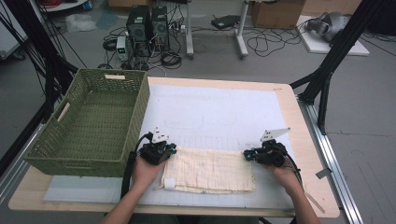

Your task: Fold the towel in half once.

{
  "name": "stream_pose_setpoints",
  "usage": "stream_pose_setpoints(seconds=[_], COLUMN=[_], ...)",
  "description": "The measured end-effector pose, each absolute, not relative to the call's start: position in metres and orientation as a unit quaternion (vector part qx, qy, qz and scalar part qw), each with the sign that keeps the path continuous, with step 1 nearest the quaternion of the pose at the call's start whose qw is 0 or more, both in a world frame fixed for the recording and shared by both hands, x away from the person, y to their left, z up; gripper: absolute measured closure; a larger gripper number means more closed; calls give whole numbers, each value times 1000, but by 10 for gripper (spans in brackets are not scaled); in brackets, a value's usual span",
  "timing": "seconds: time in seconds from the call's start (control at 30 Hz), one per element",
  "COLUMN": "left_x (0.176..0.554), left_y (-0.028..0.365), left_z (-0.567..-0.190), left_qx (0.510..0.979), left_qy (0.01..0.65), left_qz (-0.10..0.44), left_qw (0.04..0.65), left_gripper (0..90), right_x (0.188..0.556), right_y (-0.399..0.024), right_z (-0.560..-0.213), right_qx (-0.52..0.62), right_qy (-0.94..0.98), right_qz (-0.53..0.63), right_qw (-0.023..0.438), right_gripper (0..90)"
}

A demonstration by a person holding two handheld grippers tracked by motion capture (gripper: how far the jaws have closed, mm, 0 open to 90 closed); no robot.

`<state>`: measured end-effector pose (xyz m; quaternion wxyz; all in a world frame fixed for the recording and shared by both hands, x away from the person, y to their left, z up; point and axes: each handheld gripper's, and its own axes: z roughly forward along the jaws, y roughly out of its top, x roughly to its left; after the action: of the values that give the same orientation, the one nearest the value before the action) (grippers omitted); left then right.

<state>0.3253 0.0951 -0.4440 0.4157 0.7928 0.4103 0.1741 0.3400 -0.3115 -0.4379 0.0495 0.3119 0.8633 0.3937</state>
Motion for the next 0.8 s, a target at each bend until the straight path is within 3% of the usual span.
stream_pose_setpoints(seconds=[0.37,0.57,0.8], left_x=[352,352,348], left_y=[90,92,92], left_z=[-436,-439,-435], left_qx=[760,777,776], left_qy=[437,426,414], left_qz=[183,178,176], left_qw=[445,429,442], left_gripper=[849,716,662], right_x=[364,366,360], right_y=[-320,-322,-326], right_z=[-423,-433,-433], right_qx=[350,366,373], right_qy=[838,829,817], right_qz=[410,414,432], right_qw=[84,81,81], right_gripper=[815,635,483])
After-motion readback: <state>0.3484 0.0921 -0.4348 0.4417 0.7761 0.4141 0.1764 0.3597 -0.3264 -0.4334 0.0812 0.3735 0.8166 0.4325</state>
